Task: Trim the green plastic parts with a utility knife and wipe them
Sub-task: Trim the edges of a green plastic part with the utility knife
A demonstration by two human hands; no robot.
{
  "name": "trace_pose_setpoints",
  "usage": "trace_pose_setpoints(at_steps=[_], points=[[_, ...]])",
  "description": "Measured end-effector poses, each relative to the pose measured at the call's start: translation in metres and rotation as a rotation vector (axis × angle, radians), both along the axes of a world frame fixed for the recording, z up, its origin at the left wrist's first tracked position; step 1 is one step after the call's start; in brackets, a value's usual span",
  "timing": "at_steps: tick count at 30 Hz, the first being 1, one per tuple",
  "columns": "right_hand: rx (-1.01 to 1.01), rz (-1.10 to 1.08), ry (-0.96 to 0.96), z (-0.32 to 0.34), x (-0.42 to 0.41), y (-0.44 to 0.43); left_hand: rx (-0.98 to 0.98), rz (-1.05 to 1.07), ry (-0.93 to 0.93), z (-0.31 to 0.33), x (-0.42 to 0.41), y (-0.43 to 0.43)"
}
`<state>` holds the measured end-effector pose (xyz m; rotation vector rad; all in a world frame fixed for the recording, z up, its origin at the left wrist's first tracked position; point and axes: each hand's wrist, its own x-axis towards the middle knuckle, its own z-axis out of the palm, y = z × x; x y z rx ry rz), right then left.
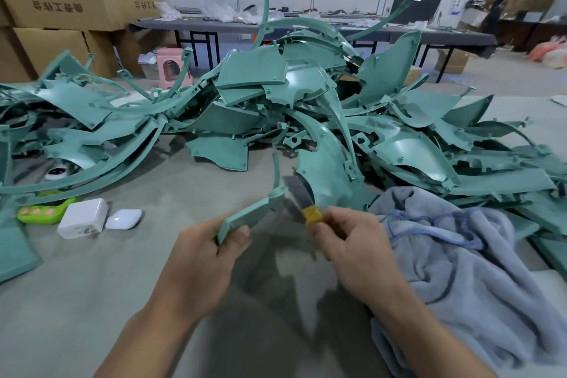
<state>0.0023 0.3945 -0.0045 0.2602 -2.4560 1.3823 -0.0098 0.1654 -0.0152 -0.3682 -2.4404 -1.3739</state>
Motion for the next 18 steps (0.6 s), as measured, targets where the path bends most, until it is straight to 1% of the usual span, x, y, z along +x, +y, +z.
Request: trace_pose_setpoints(at_steps=[1, 3, 5, 7, 8, 10, 13, 16, 18], points=[[-0.012, -0.097, -0.007, -0.001, -0.003, 0.001, 0.026, 0.001, -0.007, -0.001, -0.001, -0.001], [-0.122, -0.164, -0.009, 0.0, -0.007, 0.006, 0.144, 0.027, -0.034, 0.004, -0.002, 0.001], [-0.216, -0.122, -0.009, 0.001, -0.005, 0.006, 0.416, -0.001, -0.067, 0.008, -0.005, 0.003], [-0.241, -0.069, -0.031, -0.001, -0.002, 0.002, 0.678, -0.067, -0.17, 0.01, -0.009, 0.001], [-0.248, -0.054, -0.045, -0.002, -0.001, 0.0, 0.764, -0.097, -0.221, 0.009, -0.01, 0.001], [-0.293, -0.02, -0.058, -0.003, -0.003, -0.003, 0.869, -0.127, -0.288, 0.004, -0.011, 0.0], [-0.442, 0.037, -0.096, -0.004, -0.004, -0.006, 0.931, -0.074, -0.348, 0.002, -0.014, 0.0], [-0.709, 0.103, -0.251, -0.004, -0.006, -0.004, 0.995, -0.029, -0.405, 0.004, -0.019, -0.004], [-0.871, 0.09, -0.317, -0.003, -0.009, 0.002, 1.045, 0.017, -0.414, 0.005, -0.022, -0.007]])
